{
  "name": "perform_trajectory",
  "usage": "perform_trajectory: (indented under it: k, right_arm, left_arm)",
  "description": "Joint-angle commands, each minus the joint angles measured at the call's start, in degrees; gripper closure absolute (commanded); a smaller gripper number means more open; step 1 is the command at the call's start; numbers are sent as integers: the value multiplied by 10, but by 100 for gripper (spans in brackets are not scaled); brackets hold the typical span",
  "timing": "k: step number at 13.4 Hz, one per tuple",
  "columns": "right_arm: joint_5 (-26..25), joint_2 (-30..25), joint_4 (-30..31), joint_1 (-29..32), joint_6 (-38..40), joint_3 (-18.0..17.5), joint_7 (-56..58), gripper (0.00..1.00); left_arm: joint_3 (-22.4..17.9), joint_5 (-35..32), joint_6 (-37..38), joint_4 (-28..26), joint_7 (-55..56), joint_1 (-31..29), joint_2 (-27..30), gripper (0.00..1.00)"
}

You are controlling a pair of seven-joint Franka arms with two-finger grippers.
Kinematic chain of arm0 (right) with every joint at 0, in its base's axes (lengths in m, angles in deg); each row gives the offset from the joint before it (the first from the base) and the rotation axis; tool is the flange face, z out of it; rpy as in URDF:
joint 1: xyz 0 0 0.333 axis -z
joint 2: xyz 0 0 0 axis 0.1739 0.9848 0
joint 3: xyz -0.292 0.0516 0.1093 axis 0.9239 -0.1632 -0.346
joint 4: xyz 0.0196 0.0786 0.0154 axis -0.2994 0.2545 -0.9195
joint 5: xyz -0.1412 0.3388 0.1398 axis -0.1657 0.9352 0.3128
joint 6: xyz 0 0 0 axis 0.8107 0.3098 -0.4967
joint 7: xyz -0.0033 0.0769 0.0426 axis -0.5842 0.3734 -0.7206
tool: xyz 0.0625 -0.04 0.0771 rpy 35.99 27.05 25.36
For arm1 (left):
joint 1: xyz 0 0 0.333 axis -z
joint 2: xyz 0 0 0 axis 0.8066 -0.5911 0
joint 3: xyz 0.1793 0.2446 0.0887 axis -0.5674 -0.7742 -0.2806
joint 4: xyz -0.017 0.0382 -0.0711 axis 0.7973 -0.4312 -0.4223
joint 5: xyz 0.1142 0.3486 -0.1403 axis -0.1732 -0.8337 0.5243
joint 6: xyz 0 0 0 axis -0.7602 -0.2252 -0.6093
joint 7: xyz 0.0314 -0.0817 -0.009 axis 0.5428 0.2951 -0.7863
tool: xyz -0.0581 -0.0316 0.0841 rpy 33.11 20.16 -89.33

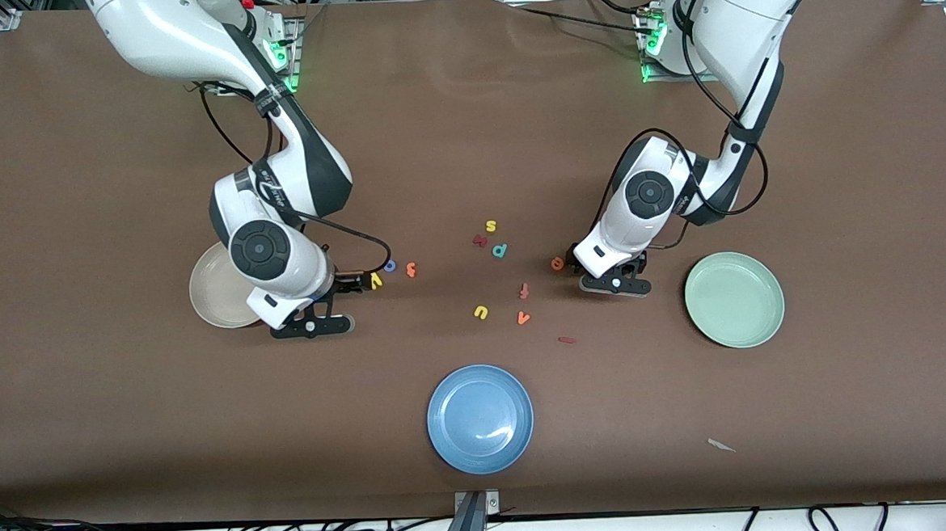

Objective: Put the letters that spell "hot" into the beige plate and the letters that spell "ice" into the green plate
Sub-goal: 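Grasp the cyan c with the left gripper while the right gripper grasps yellow u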

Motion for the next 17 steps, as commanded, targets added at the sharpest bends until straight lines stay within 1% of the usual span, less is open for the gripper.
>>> perform_trajectory:
  k: [1, 3, 4, 7, 12, 15, 17]
  right_arm:
    - [12, -14, 46, 0, -40, -6, 0, 0]
    - [13, -13, 63, 0, -60, -8, -1, 0]
    - [14, -13, 70, 0, -67, -14, 0, 0]
    - [25, -13, 95, 1, -103, -16, -1, 0]
    - [25, -11, 101, 0, -109, -20, -1, 0]
    - [25, -11, 106, 0, -121, -20, -1, 1]
    - [25, -11, 111, -2, -130, -20, -1, 1]
  left_arm:
    - [-2, -19, -5, -4, 17, 7, 1, 10]
    - [-2, -19, -5, -4, 17, 7, 0, 15]
    - [-2, -19, -4, -2, 17, 8, -4, 17]
    - [-3, -19, -5, 0, 28, 13, -6, 23]
    - [-3, -19, -4, 3, 29, 13, -7, 35]
    - [-4, -19, -4, 4, 29, 13, -8, 39]
    - [-4, -19, -4, 4, 34, 13, -8, 44]
